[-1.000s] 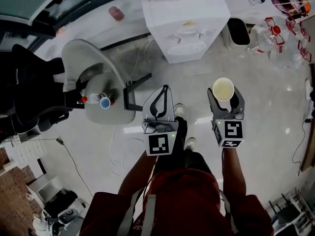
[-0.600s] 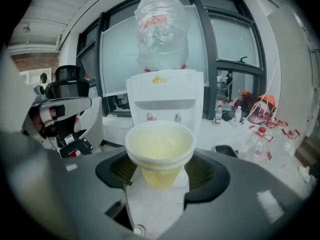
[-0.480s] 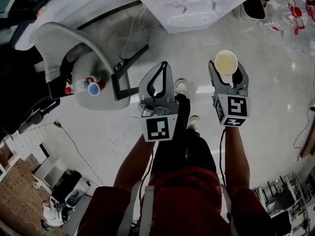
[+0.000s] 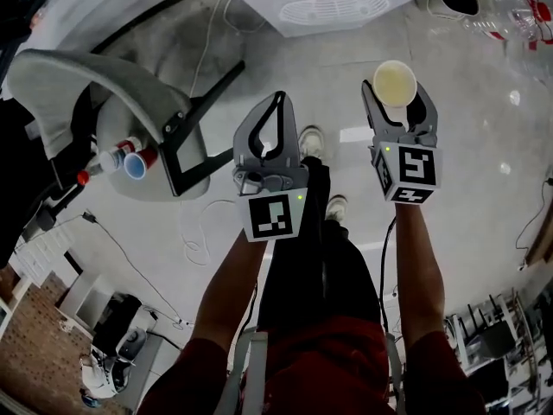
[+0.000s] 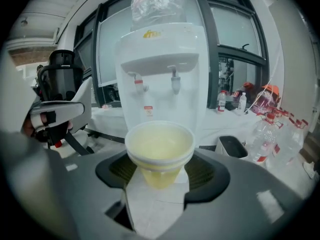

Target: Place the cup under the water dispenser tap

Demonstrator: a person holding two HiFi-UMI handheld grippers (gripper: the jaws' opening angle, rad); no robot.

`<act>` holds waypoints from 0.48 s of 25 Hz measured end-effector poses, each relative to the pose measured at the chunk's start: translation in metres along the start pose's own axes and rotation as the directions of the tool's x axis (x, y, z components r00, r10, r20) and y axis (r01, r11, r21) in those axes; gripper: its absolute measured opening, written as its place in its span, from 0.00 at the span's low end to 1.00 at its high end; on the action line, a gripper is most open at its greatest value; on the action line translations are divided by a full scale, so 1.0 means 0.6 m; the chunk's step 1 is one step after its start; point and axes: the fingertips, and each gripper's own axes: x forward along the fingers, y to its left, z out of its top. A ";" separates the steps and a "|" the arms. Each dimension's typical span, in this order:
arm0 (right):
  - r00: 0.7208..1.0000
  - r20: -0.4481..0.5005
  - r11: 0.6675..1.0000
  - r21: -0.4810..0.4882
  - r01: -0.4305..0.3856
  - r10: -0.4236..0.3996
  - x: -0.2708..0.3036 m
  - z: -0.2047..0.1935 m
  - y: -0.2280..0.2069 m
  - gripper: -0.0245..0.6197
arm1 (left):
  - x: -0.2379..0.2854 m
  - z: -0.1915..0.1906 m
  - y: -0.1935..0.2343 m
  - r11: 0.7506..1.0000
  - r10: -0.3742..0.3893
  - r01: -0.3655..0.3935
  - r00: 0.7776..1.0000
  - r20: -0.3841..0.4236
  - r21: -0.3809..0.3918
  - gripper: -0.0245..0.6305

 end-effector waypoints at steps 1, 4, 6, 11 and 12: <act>1.000 -0.003 1.000 -0.004 0.000 0.000 0.009 -0.009 0.000 0.49 | 0.004 -0.011 0.000 1.000 0.000 0.000 1.000 -0.004 -0.002 0.05; 1.000 -0.008 1.000 -0.006 0.003 -0.003 0.031 -0.031 0.001 0.49 | 0.016 -0.042 0.000 1.000 -0.002 0.002 1.000 -0.015 -0.012 0.05; 1.000 -0.010 1.000 -0.002 0.003 -0.003 0.044 -0.040 0.000 0.49 | 0.023 -0.059 -0.001 1.000 -0.002 0.002 1.000 -0.022 -0.016 0.05; 1.000 -0.017 1.000 -0.011 0.004 -0.004 0.079 -0.049 -0.009 0.49 | 0.035 -0.082 -0.005 1.000 -0.011 0.010 0.999 -0.032 -0.018 0.05; 1.000 -0.024 1.000 -0.008 0.005 -0.006 0.085 -0.049 -0.011 0.49 | 0.036 -0.085 -0.006 1.000 -0.015 0.014 0.999 -0.035 -0.015 0.05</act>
